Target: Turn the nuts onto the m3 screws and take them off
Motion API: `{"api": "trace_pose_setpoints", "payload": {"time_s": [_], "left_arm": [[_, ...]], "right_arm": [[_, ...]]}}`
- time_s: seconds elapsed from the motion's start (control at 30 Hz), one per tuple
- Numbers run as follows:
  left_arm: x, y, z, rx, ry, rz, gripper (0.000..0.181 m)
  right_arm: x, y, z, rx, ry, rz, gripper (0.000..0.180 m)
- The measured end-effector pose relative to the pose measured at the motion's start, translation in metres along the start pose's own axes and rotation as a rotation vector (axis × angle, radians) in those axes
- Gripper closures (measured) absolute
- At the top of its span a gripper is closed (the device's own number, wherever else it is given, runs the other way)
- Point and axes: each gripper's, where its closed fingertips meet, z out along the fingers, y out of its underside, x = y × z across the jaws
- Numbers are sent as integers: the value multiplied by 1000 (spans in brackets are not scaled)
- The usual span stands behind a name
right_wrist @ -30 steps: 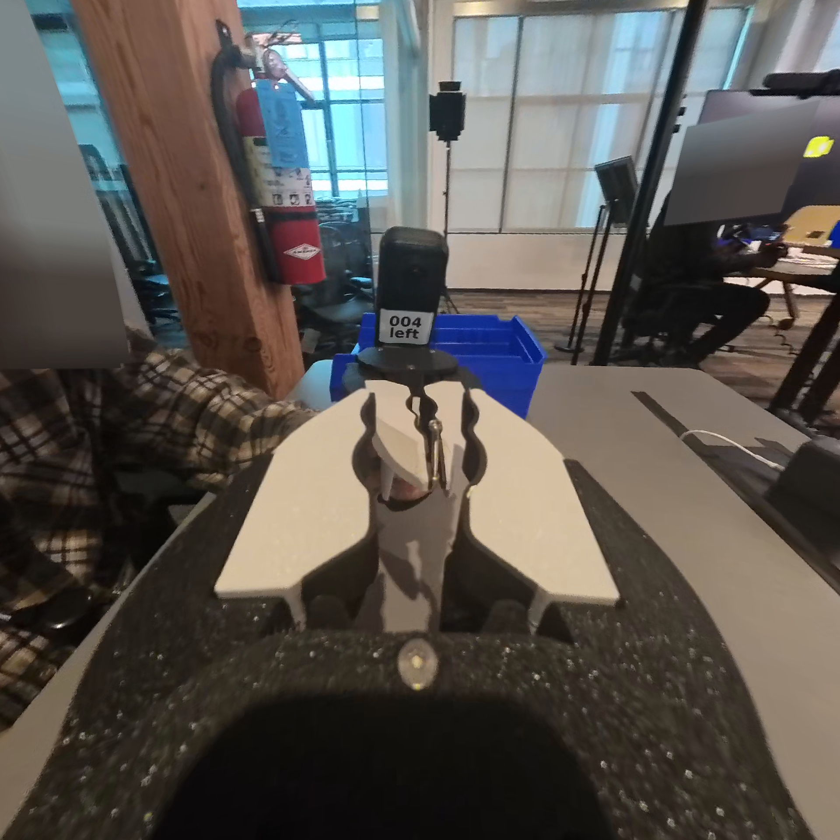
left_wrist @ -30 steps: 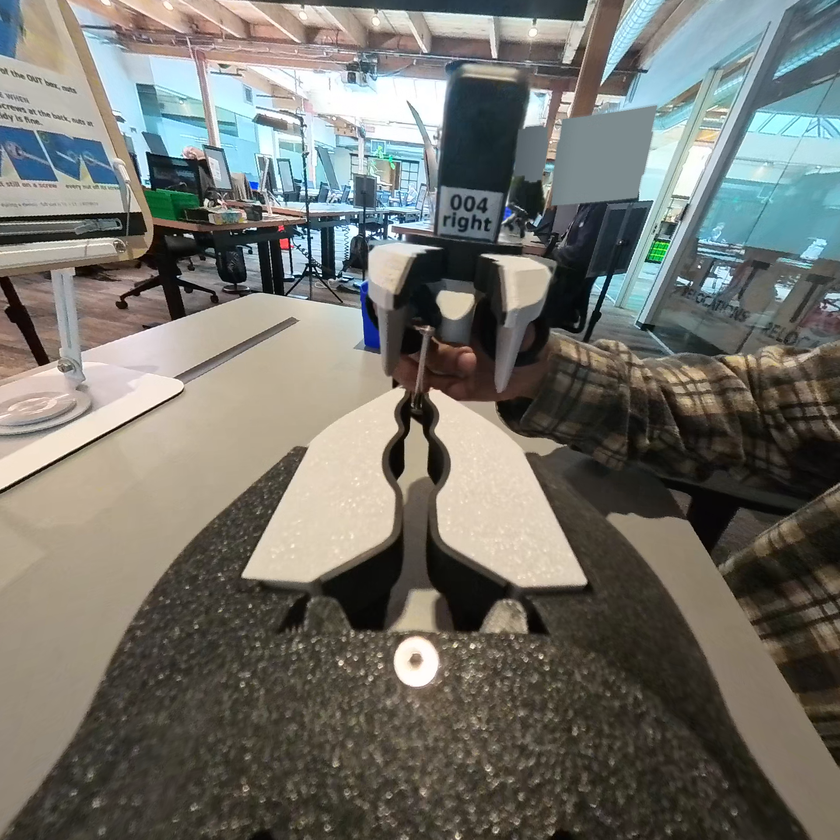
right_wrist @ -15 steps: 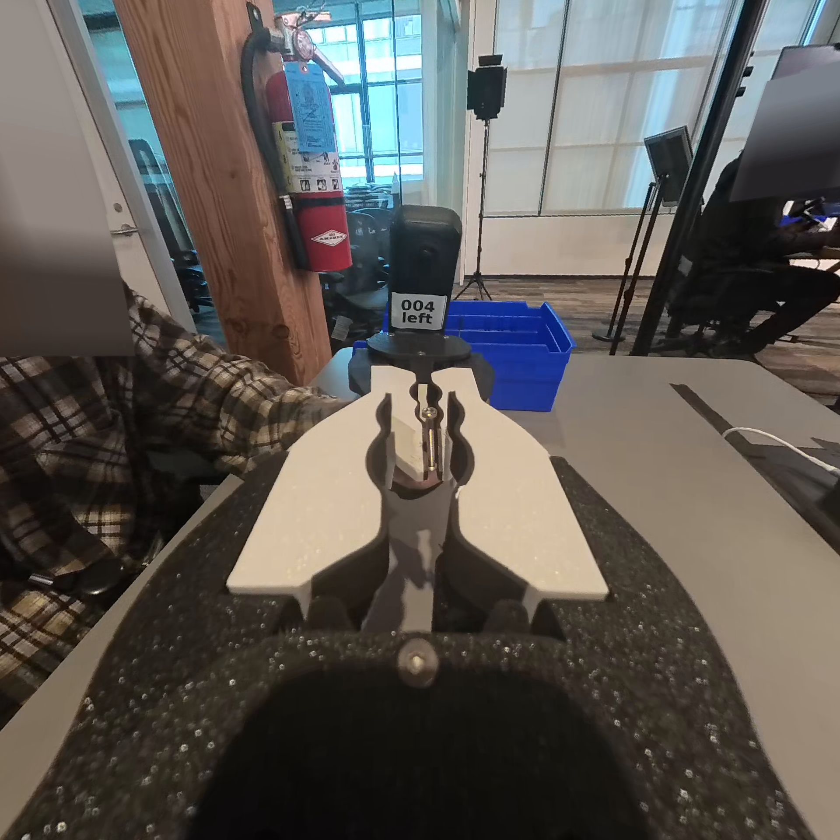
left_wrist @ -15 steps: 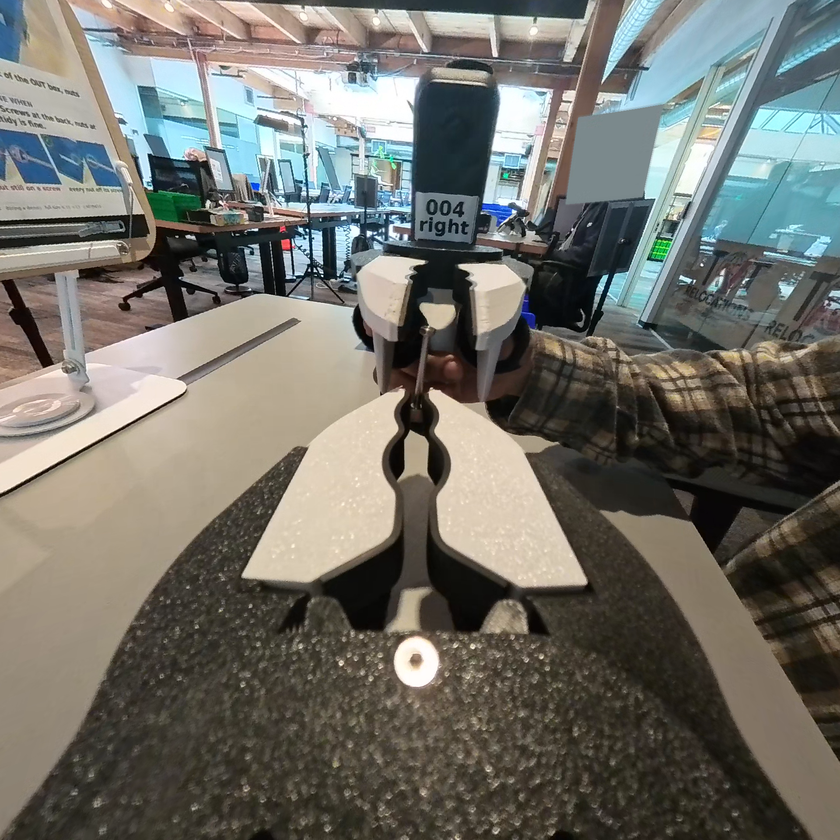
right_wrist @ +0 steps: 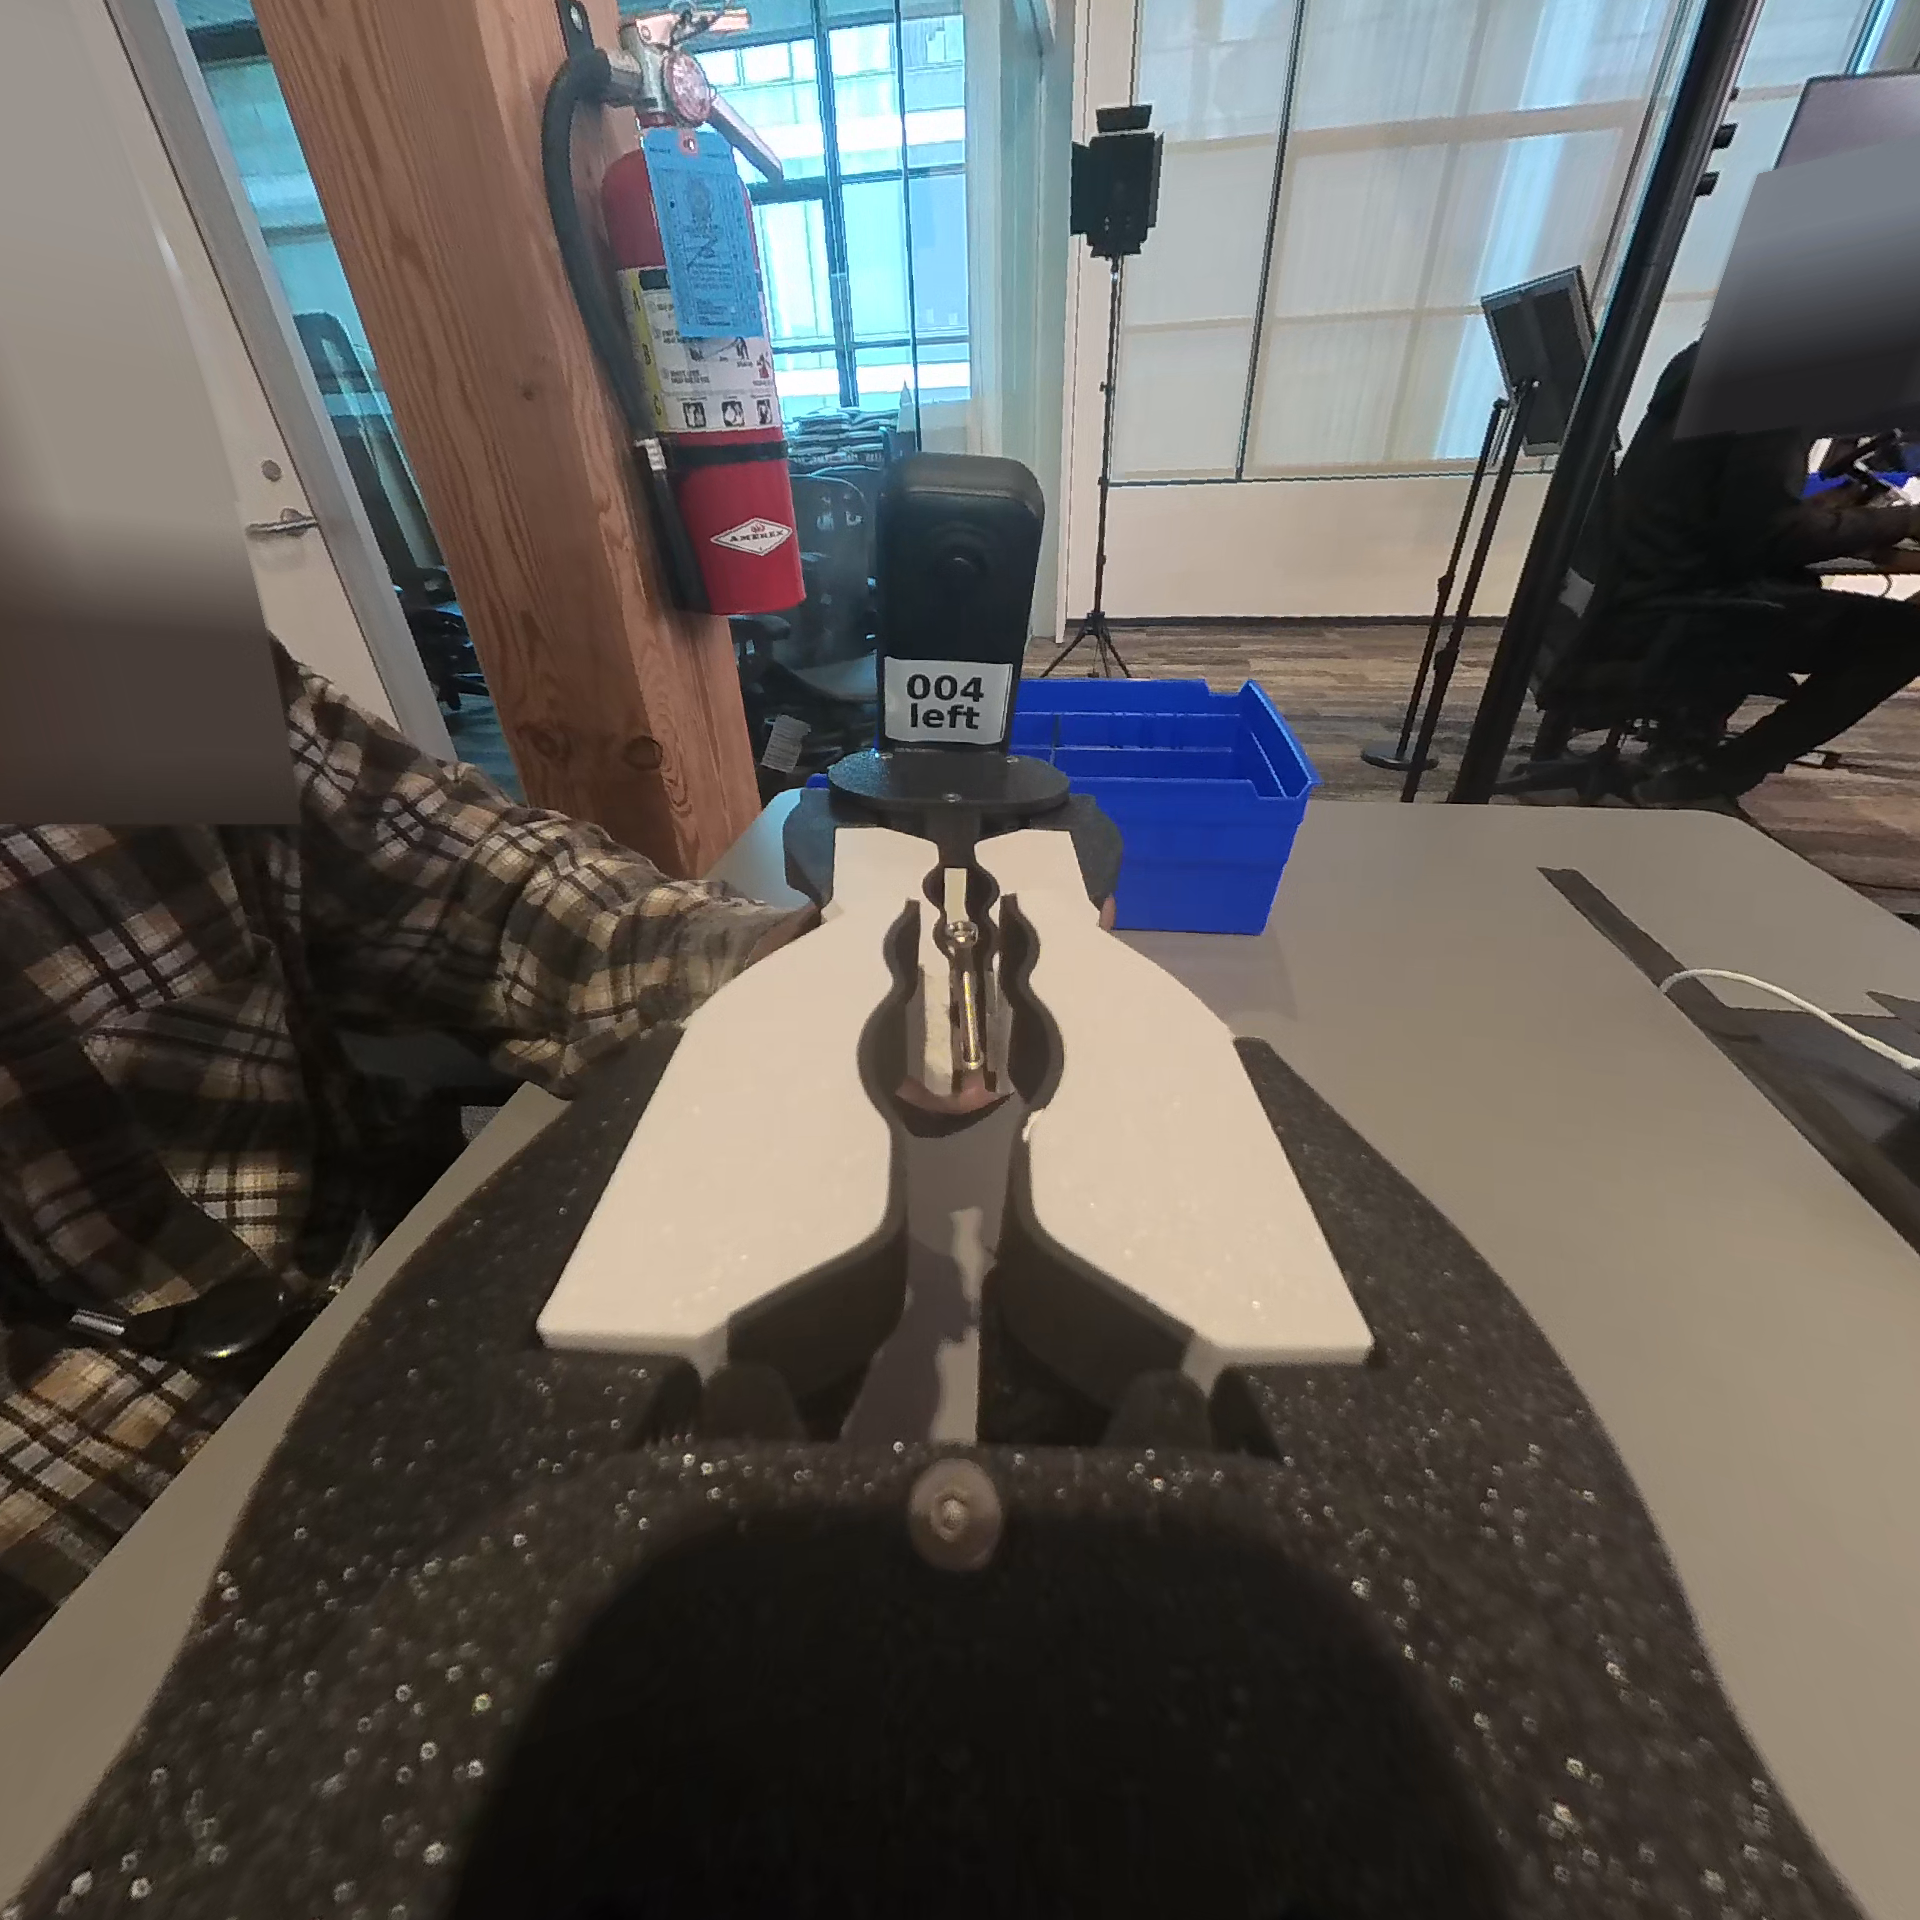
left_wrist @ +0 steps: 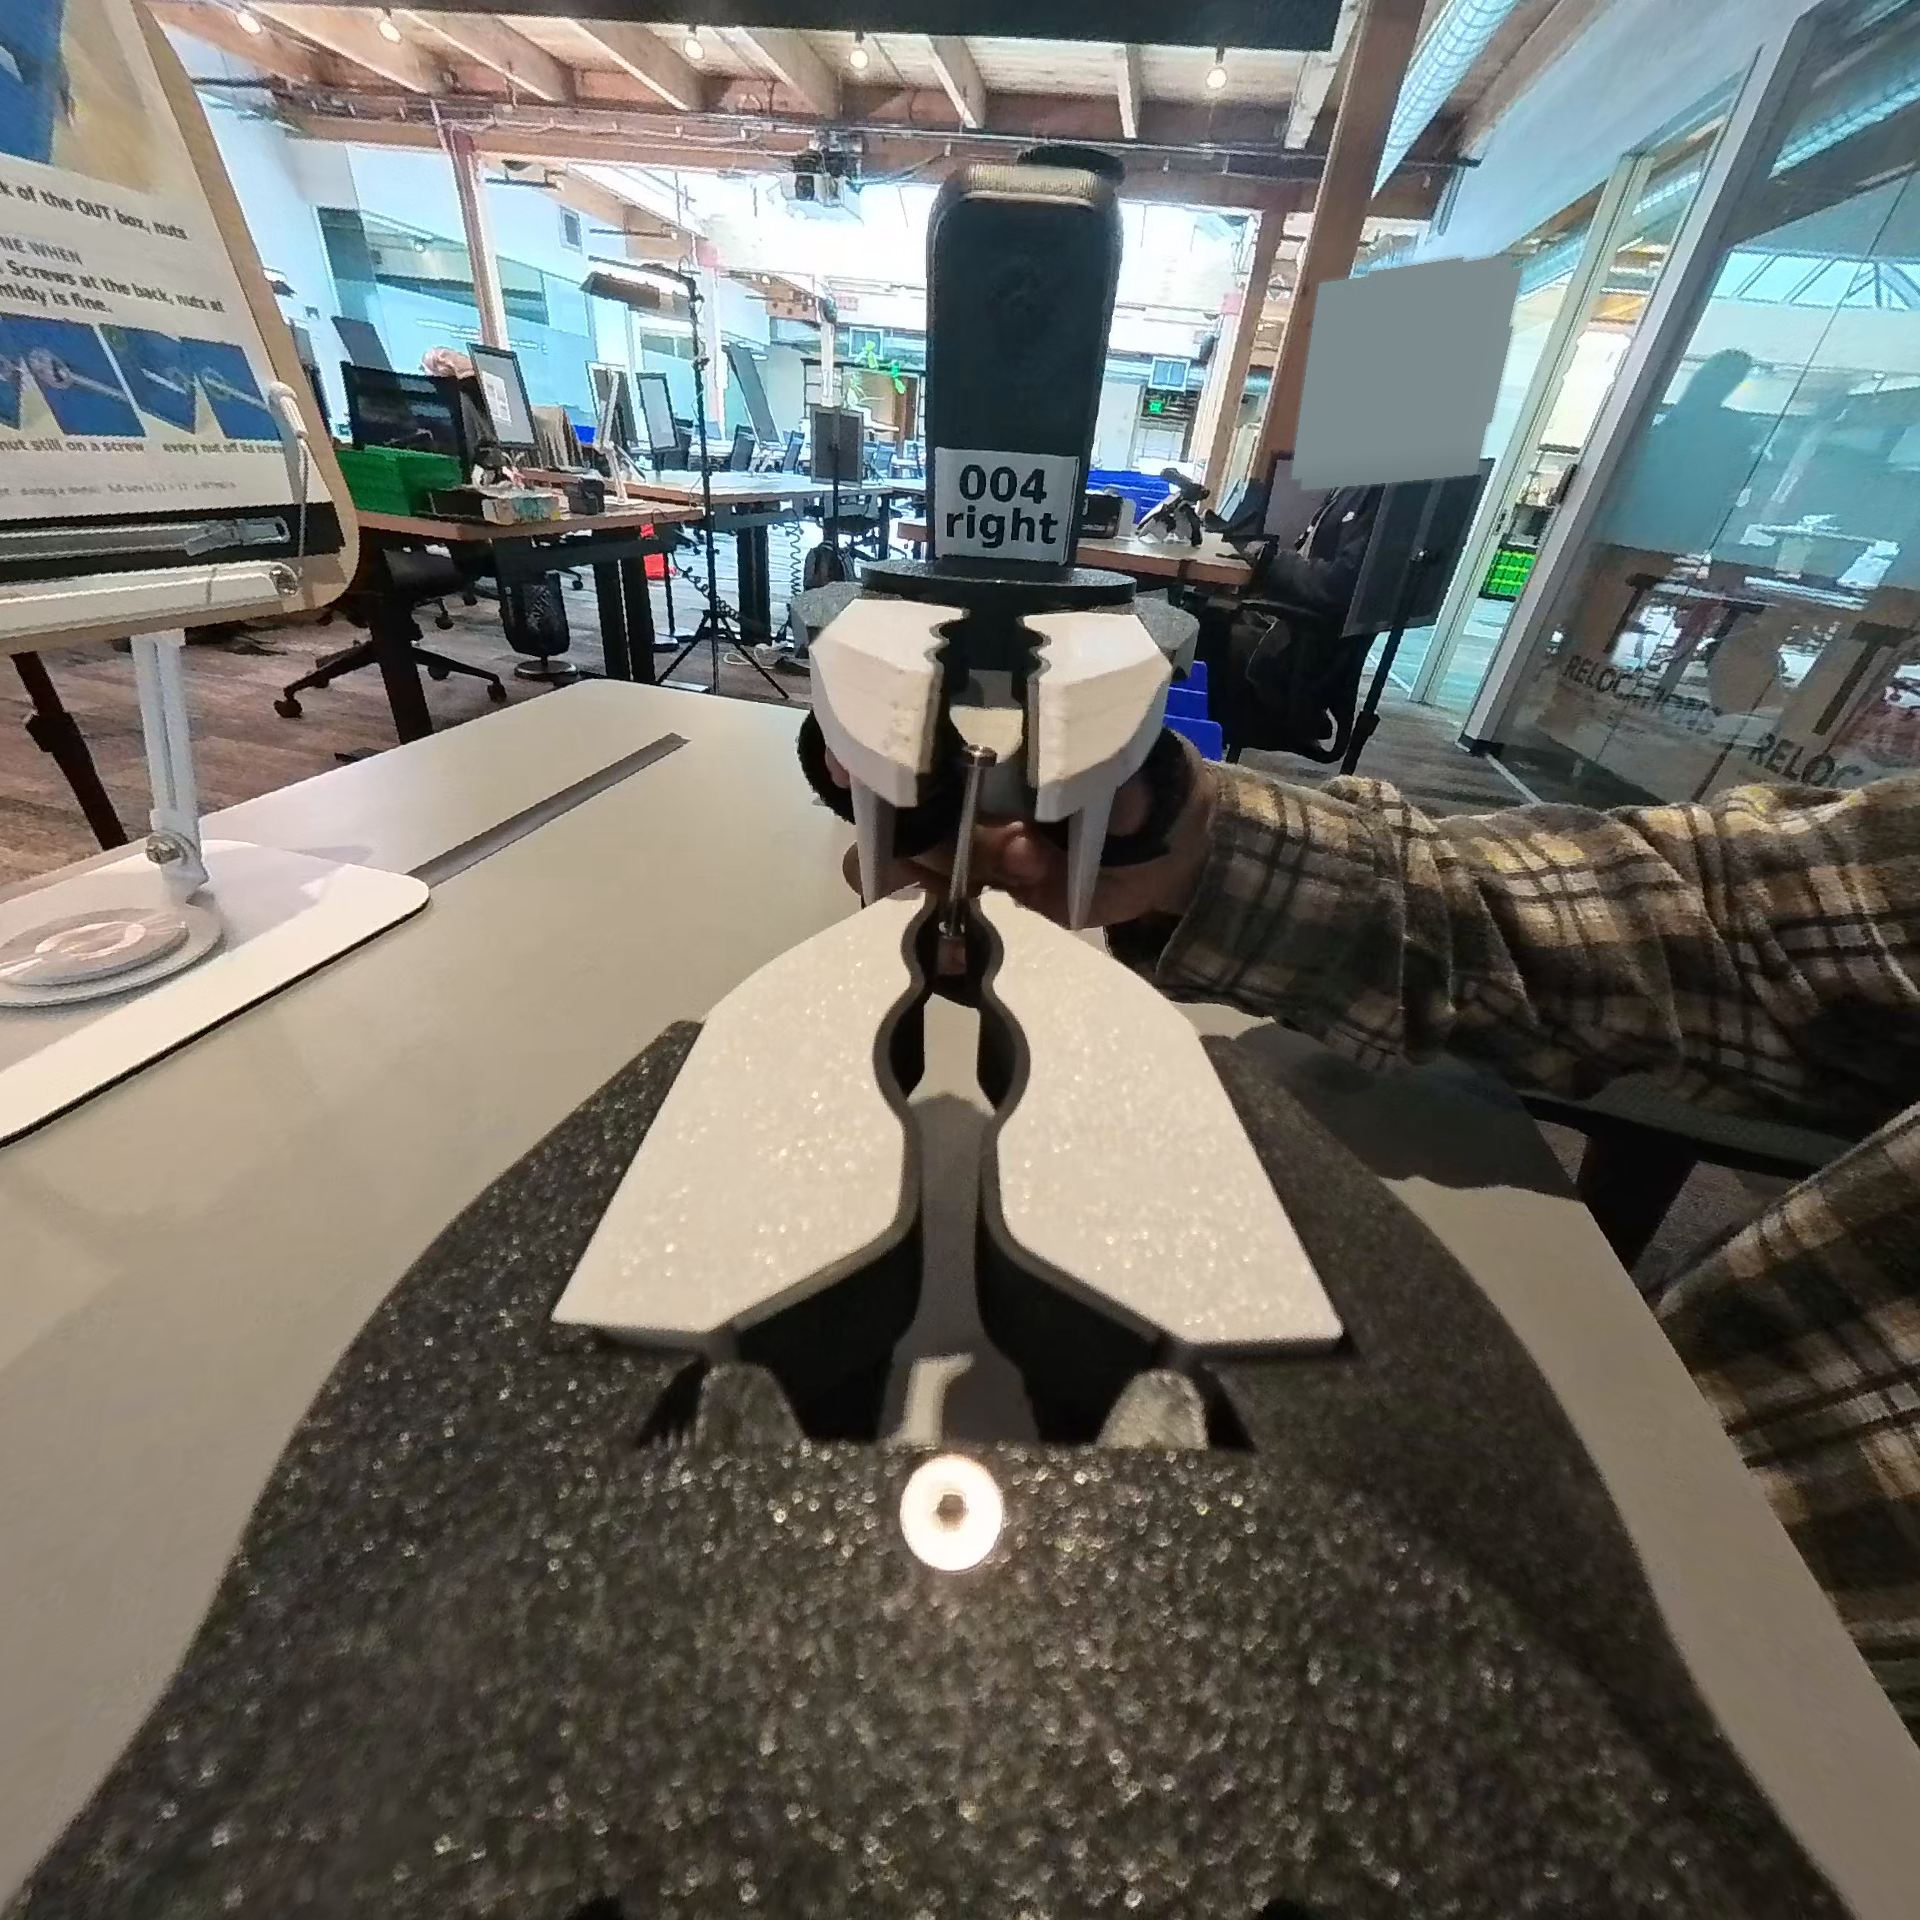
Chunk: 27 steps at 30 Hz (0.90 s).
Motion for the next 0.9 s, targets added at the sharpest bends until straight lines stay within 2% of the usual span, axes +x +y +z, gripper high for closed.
{"api": "trace_pose_setpoints", "payload": {"time_s": [0.2,0.4,0.9], "left_arm": [[0,-1,0,2,-2,1,177],[-2,-2,-1,8,-20,4,177],[-12,-2,-3,10,-128,20,177]], "right_arm": [[0,1,1,-8,-1,1,174],[1,1,2,1,27,-3,175],[15,0,1,91,343,-23,175]]}}
